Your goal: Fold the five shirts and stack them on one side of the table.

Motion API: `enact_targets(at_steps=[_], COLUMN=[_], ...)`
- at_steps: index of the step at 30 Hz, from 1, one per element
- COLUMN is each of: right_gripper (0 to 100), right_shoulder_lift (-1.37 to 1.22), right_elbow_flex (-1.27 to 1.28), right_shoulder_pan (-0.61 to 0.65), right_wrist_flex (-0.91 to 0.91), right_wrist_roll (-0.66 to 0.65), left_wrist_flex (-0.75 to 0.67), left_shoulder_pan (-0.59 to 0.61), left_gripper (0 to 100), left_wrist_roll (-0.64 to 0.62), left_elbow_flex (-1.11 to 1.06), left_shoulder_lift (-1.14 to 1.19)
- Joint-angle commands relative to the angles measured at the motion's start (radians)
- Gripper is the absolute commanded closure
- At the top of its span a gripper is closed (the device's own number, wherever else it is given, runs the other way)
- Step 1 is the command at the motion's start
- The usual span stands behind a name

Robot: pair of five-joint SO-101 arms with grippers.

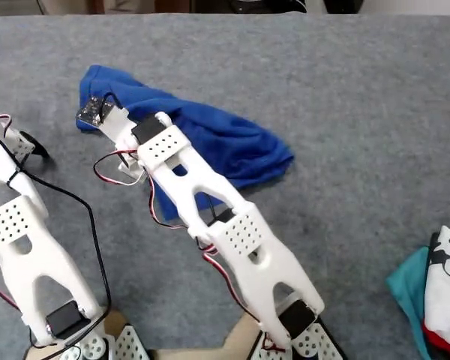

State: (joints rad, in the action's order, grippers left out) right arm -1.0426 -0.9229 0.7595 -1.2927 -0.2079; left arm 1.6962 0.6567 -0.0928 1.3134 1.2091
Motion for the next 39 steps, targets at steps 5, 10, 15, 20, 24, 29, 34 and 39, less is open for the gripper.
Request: enact_targets(at_steps=[5, 10, 15, 20, 24, 29, 34, 39], right_gripper=[98.8, 99.3, 99.3, 99.3, 99.3, 99.3, 99.3, 99.3], right_shoulder_lift=[-0.062, -0.096, -0.096, -0.099, -0.101, -0.096, -0.056, 0.004], right_elbow_flex=[-0.197, -0.3, -0.378, -0.509, -0.625, -0.753, -0.748, -0.748], right_shoulder_pan=[-0.056, -0.082, -0.088, -0.088, -0.096, -0.117, -0.153, -0.18], right_wrist_flex=[0.006, 0.0, -0.055, -0.189, -0.27, -0.364, -0.404, -0.402], right_wrist_roll=[-0.008, -0.002, -0.006, -0.002, 0.0, -0.005, 0.0, 0.0], left_wrist_flex=[-0.009, -0.009, -0.017, 0.009, 0.057, 0.063, 0.063, 0.063], left_shoulder_pan=[0.008, 0.008, 0.008, 0.009, 0.018, 0.008, -0.006, -0.009], left_gripper=[72, 78, 94, 98, 98, 98, 98, 98], left_wrist_roll=[0.005, 0.006, 0.008, 0.009, 0.009, 0.043, 0.063, 0.068], left_elbow_flex=[0.051, 0.051, 0.051, 0.051, 0.052, 0.037, -0.091, -0.299], left_shoulder_lift=[-0.004, -0.004, -0.005, -0.005, -0.007, -0.007, -0.012, -0.119])
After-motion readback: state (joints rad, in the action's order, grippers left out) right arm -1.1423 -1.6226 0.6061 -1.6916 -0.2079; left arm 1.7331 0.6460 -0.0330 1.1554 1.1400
